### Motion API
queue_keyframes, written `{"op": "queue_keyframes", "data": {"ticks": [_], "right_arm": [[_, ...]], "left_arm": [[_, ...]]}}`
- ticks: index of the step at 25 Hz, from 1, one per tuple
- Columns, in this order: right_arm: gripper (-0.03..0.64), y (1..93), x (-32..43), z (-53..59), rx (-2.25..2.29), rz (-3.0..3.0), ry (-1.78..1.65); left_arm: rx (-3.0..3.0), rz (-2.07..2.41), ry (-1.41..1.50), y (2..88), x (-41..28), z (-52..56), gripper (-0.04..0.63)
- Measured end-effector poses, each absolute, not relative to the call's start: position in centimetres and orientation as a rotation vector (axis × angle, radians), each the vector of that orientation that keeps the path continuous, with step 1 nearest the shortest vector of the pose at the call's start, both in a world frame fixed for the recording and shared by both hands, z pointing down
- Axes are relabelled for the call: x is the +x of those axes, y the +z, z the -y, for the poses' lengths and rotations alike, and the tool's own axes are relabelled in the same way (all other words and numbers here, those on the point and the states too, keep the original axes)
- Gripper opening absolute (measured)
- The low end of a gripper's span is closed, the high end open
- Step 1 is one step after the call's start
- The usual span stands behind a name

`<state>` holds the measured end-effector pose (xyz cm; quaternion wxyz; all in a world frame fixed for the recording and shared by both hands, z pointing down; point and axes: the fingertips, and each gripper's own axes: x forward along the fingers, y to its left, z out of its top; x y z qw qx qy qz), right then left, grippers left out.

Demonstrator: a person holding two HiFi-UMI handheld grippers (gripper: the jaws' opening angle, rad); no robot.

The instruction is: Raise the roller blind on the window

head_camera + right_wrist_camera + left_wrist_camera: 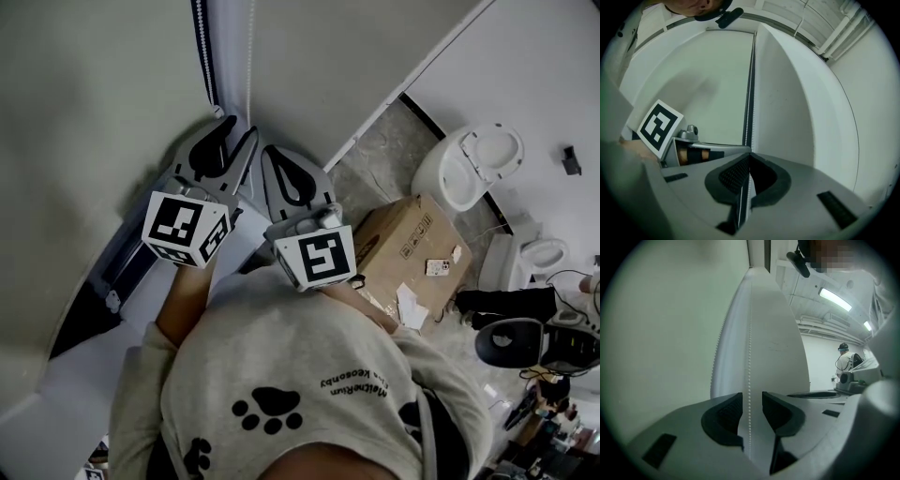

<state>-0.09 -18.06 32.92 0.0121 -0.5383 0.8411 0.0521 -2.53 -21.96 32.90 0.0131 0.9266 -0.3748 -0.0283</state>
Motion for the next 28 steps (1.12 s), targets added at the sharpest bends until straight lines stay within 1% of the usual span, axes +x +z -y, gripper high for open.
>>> {"op": "queue_keyframes", "data": {"ticks": [5,6,8,9,13,21,26,27,28], "right_arm": [[0.009,31.7,-0.6,18.3,-1.633,-2.654,0.166],[0.009,31.6,-0.7,18.4,-1.624,-2.663,0.165],[0.009,31.3,-0.9,18.5,-1.605,-2.678,0.158],[0.009,31.2,-1.0,18.5,-1.596,-2.683,0.154],[0.009,31.5,-1.0,18.2,-1.573,-2.695,0.147],[0.009,30.4,-1.3,17.6,-1.537,-2.699,0.174],[0.012,27.3,-2.2,17.2,-1.448,-2.73,0.2],[0.022,26.7,-2.5,17.2,-1.43,-2.745,0.201],[0.057,26.3,-2.7,17.2,-1.41,-2.76,0.193]], "left_arm": [[2.883,1.142,-0.049,32.4,-2.0,23.1,0.137],[2.883,1.135,-0.046,32.3,-2.0,23.3,0.128],[2.884,1.12,-0.045,32.0,-1.9,23.6,0.082],[2.886,1.111,-0.044,31.9,-1.8,23.6,0.045],[2.892,1.071,-0.052,32.3,-1.5,22.9,0.012],[2.887,1.038,-0.078,32.6,-2.2,21.0,0.009],[2.885,1.034,-0.078,32.3,-2.6,19.9,0.009],[2.885,1.036,-0.079,32.2,-2.7,19.7,0.009],[2.886,1.038,-0.078,32.1,-2.8,19.5,0.009]]}}
